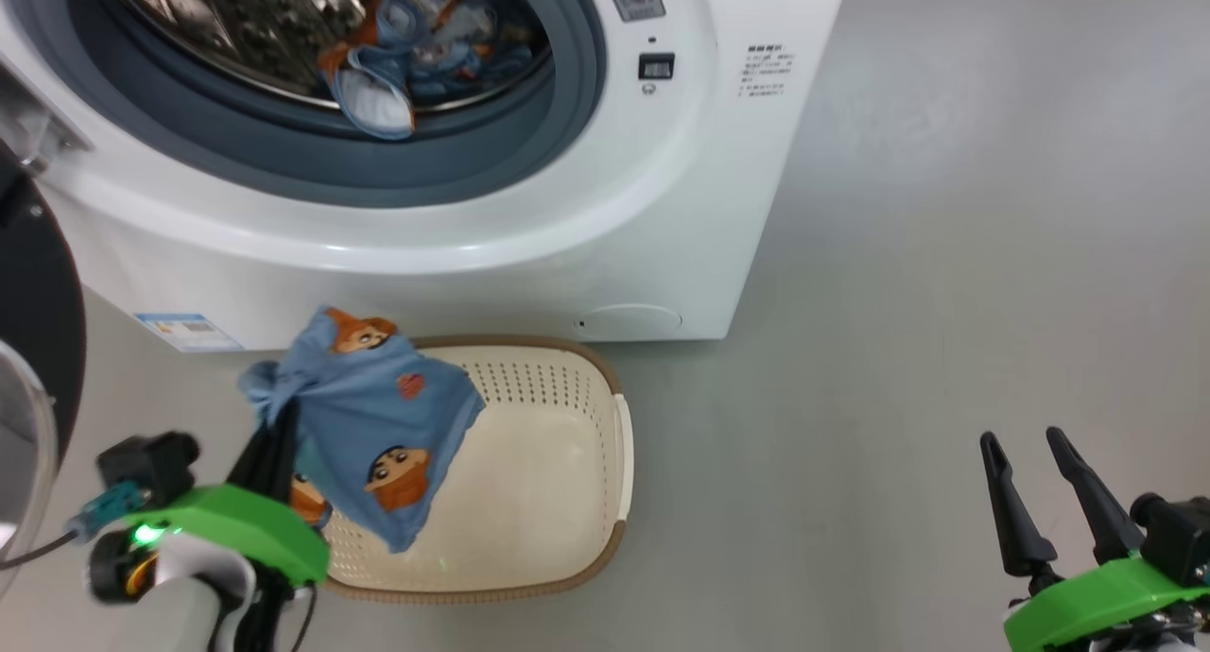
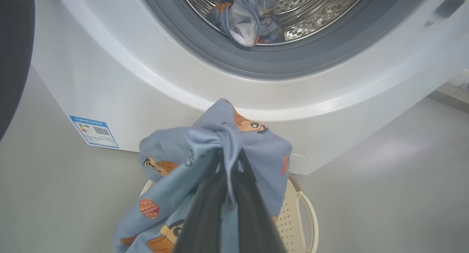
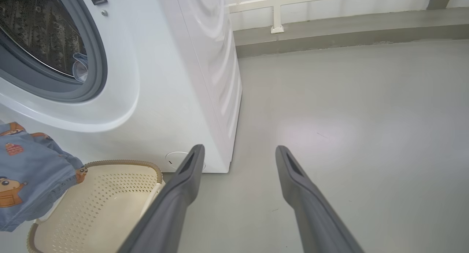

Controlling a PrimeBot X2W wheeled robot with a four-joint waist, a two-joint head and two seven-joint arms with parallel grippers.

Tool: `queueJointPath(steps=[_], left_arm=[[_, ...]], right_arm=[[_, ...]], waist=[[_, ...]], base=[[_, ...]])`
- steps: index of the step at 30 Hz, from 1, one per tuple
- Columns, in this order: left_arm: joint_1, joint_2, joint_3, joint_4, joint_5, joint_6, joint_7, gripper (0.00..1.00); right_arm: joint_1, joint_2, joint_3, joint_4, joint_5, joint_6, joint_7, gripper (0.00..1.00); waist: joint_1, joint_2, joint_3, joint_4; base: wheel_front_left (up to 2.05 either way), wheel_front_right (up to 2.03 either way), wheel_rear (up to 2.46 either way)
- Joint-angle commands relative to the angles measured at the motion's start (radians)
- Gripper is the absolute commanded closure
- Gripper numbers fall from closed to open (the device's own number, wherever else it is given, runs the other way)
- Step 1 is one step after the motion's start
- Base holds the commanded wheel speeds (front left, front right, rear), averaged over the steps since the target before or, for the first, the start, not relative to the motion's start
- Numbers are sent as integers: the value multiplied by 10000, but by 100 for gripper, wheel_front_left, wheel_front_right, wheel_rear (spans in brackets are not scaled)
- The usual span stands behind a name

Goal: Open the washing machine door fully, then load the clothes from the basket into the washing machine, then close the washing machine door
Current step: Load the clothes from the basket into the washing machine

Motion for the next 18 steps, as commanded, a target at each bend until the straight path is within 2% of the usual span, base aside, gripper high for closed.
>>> queueJointPath(steps=[1,10,18], left_arm=[[245,409,825,-300,339,-16,-137,100],[1804,318,2146,-1919,1430,-16,-137,100],[3089,68,3019,-3242,2043,-16,-137,100]], right_arm=[[276,-206,103,-162,67,25,-118,0],[994,-275,-23,-113,145,25,-118,0],[1529,-354,-233,-195,191,25,-118,0]], waist=[[0,0,-386,59],[0,0,-1296,-40],[0,0,-1689,-78]], base=[[0,0,0],[0,0,0],[0,0,0]])
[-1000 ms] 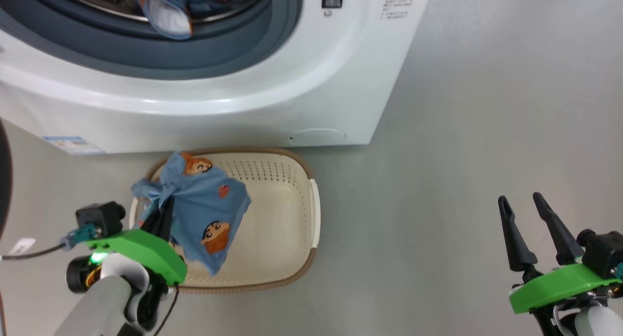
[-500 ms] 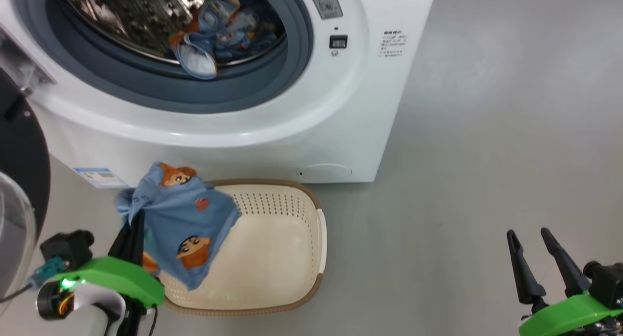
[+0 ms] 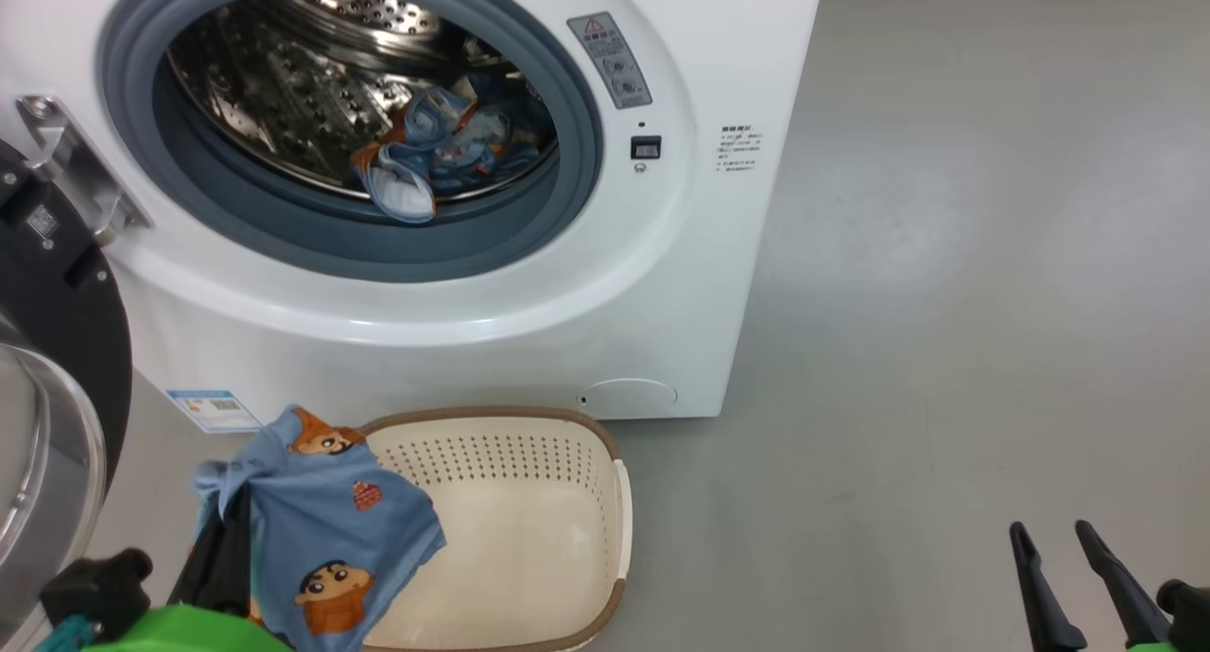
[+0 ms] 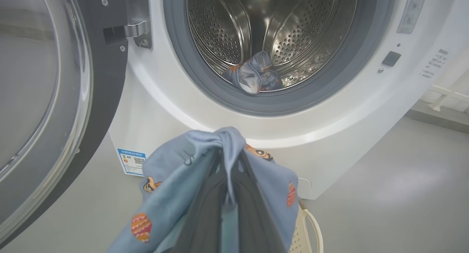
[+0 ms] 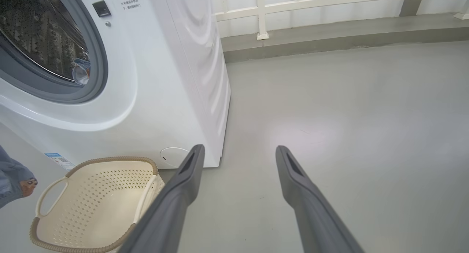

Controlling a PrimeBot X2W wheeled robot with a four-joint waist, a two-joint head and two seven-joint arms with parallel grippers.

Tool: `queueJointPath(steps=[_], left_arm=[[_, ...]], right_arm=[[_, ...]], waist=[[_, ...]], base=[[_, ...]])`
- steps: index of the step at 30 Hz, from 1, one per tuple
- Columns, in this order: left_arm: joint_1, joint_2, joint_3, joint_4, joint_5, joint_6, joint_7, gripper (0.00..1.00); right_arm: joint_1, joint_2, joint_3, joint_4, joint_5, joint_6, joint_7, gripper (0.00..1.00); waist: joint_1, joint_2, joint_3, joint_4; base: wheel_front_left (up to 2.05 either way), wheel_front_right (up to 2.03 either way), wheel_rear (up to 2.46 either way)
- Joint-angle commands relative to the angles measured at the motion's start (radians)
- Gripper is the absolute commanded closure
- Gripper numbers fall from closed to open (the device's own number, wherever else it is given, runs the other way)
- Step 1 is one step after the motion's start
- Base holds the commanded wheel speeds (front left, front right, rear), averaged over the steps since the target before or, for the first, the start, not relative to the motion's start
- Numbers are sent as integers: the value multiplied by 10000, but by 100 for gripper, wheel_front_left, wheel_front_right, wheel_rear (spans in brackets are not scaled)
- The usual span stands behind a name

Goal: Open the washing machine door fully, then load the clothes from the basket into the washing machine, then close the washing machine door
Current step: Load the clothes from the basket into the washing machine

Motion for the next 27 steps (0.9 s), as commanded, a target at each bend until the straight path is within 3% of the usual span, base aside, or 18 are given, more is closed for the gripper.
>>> queueJointPath(steps=[1,14,27], left_arm=[[-19,183,509,-441,171,-16,-135,100],[1248,-403,1335,-2015,590,-16,-135,100],[296,-532,1126,-1881,454,-16,-135,100]], right_arm=[[77,-287,90,-229,101,25,-118,0],[233,-247,-148,-376,51,25,-118,0],[-250,-36,3,-382,-37,25,-118,0]], waist=[[0,0,-113,-17],[0,0,-35,-118],[0,0,589,-103]], base=[[0,0,0],[0,0,0],[0,0,0]])
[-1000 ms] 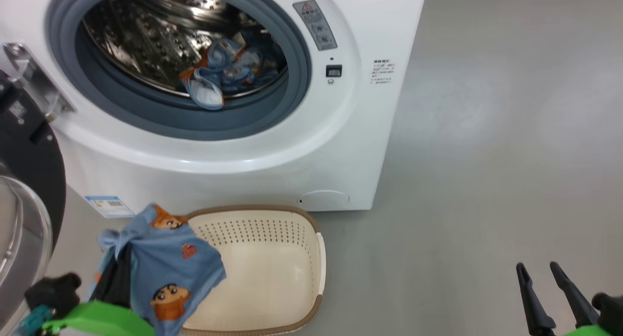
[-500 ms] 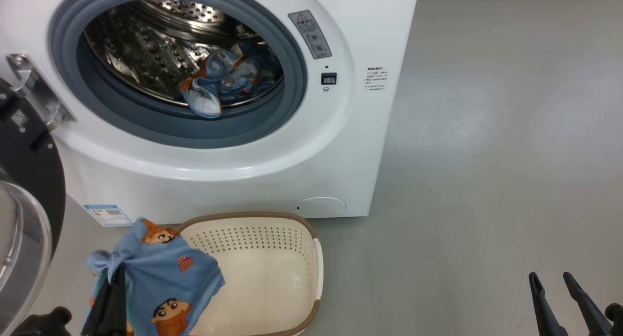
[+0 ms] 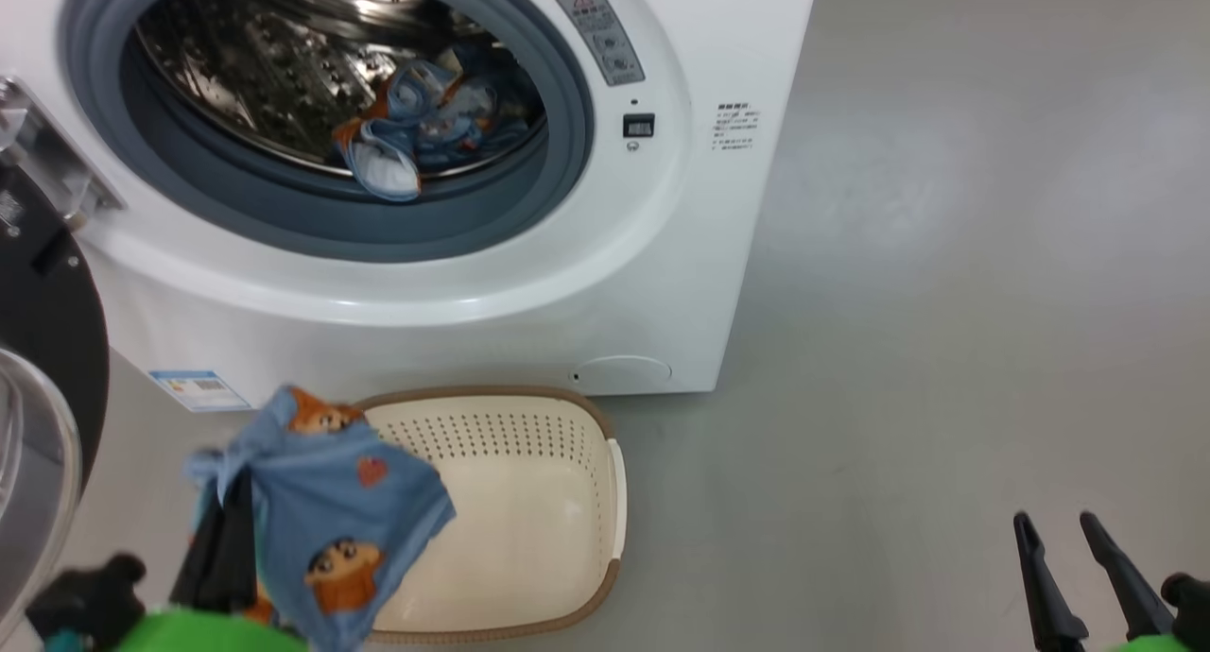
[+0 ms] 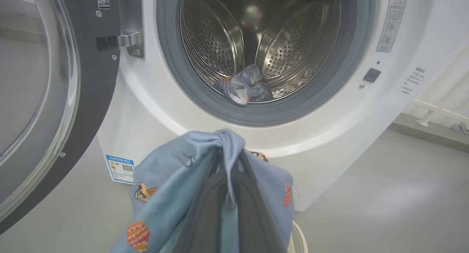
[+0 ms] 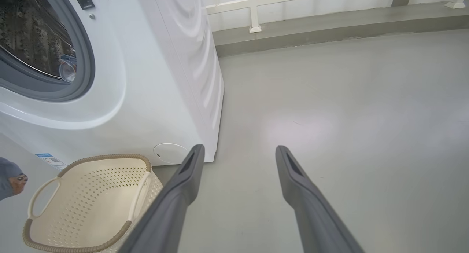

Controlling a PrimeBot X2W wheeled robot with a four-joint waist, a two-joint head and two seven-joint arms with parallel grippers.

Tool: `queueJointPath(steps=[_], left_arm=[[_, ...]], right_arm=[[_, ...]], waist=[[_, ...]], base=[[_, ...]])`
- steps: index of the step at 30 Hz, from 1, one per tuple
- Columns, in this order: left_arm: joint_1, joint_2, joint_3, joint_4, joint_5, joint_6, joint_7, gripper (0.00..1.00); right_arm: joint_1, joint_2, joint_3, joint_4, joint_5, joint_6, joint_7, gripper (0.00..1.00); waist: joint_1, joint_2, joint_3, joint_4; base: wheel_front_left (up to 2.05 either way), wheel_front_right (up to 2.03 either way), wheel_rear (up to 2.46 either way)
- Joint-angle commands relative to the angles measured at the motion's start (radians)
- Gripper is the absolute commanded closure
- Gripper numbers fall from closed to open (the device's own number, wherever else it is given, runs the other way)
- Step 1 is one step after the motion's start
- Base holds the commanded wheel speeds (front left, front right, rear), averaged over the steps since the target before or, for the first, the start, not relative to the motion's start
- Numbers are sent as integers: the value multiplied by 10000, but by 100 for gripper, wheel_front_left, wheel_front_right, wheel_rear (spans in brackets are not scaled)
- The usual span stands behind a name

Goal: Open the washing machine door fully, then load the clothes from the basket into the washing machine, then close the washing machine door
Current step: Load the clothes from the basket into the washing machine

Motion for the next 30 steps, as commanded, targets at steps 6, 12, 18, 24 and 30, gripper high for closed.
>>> queueJointPath(steps=[6,12,18,24,30], left_arm=[[-1926,337,267,-8,-402,-16,-137,100],[-3632,697,134,268,-527,-16,-137,100],[-5752,1075,-138,1173,-483,-16,-137,100],[-7591,1333,-467,2692,-501,-16,-137,100],[-9111,1551,-450,4282,-424,-16,-137,100]], right_arm=[[-812,-51,370,-299,-78,25,-118,0],[-1304,24,478,-323,-108,25,-118,0],[-1840,170,601,-289,-147,25,-118,0],[-2252,325,703,-309,-166,25,-118,0],[-2650,552,893,-339,-190,25,-118,0]], waist=[[0,0,801,-143],[0,0,1382,-299],[0,0,1965,-572],[0,0,2480,-911],[0,0,3007,-1329]], base=[[0,0,0],[0,0,0],[0,0,0],[0,0,0],[0,0,0]])
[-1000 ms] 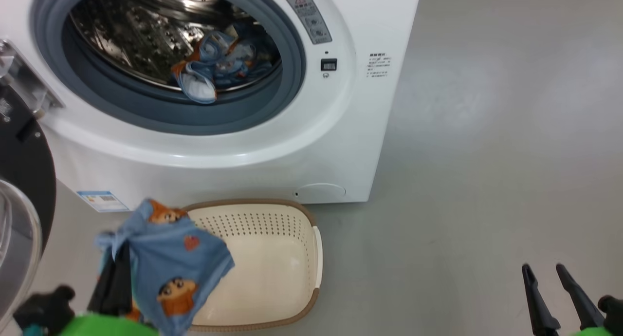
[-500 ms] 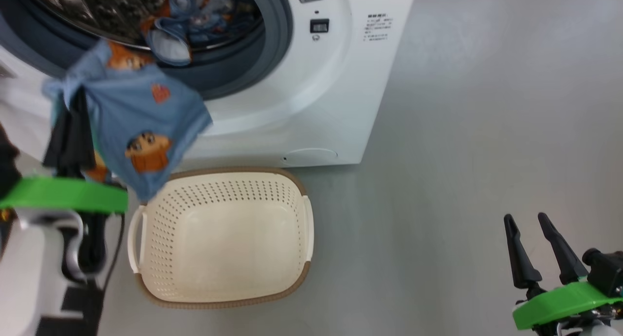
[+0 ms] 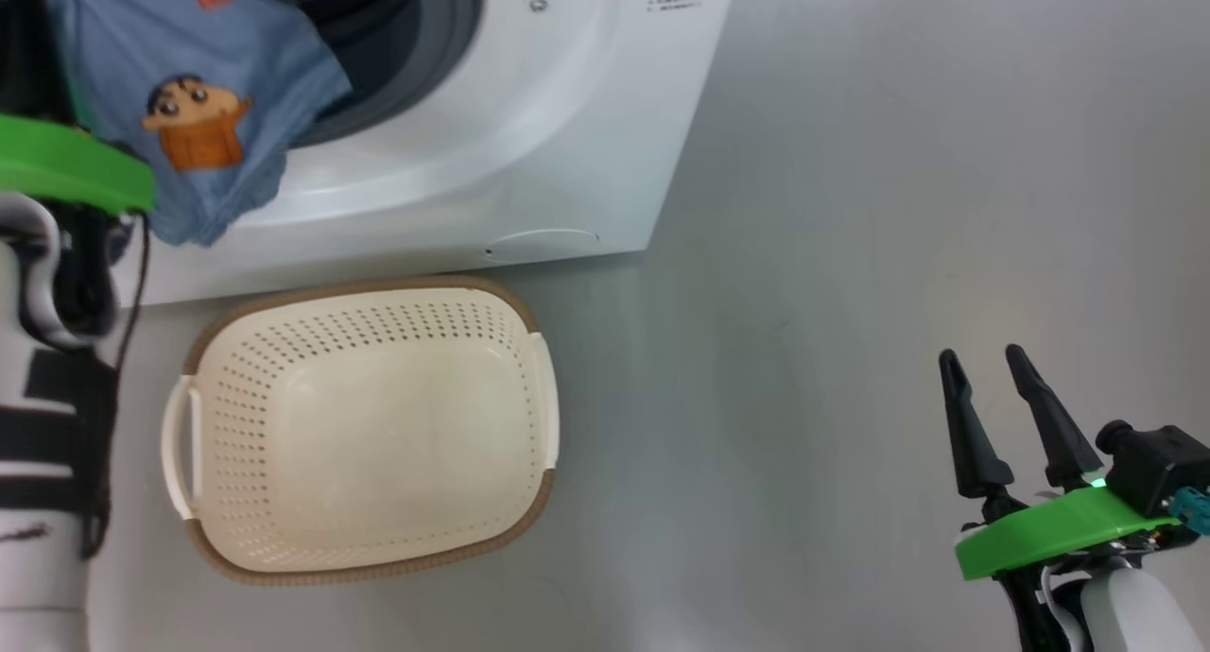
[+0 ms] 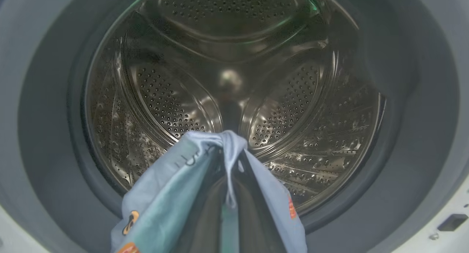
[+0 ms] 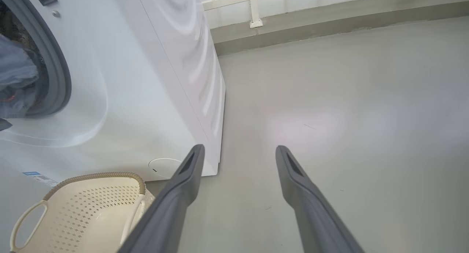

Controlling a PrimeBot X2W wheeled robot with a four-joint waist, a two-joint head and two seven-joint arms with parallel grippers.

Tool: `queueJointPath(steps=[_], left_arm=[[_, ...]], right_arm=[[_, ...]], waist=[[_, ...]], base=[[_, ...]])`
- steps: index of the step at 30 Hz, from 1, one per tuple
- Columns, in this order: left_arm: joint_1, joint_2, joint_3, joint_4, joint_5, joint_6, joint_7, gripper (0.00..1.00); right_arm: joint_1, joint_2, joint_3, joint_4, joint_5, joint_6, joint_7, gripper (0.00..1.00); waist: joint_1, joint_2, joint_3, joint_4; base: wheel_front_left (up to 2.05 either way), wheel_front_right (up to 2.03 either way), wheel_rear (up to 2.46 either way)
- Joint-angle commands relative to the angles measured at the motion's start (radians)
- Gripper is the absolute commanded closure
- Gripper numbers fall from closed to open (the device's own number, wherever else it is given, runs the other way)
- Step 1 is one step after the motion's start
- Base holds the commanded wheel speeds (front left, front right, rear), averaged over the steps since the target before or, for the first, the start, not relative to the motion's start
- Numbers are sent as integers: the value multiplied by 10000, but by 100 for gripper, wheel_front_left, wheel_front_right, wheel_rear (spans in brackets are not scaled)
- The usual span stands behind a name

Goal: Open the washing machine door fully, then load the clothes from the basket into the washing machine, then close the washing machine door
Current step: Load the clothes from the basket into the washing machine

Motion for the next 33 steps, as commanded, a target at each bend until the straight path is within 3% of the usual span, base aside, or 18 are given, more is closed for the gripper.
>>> queueJointPath(steps=[1,10,16,25,31,33], left_arm=[[-488,574,273,149,54,-16,-53,100],[-1887,843,-343,2349,77,-16,-53,100],[-2762,1025,-616,2985,47,-16,-53,100],[-3604,1327,-534,2266,395,-16,-53,100],[-3460,1261,645,661,1084,-16,-53,100],[-3222,1182,594,828,1274,-16,-53,64]], right_arm=[[-131,-4,282,-249,-96,25,-118,0],[-511,255,622,-164,-62,25,-118,0],[-655,390,797,-160,-71,25,-118,0],[-745,518,859,-156,-38,25,-118,0],[-909,587,863,-206,-26,25,-119,0],[-925,595,863,-201,-22,25,-119,0]], waist=[[0,-1,437,-406],[0,-1,976,-915],[0,-1,1173,-1222],[0,-1,1347,-1471],[0,-1,1595,-1572],[0,-1,1615,-1576]], base=[[0,0,0],[0,0,0],[0,0,0],[0,0,0],[0,0,0],[0,0,0]])
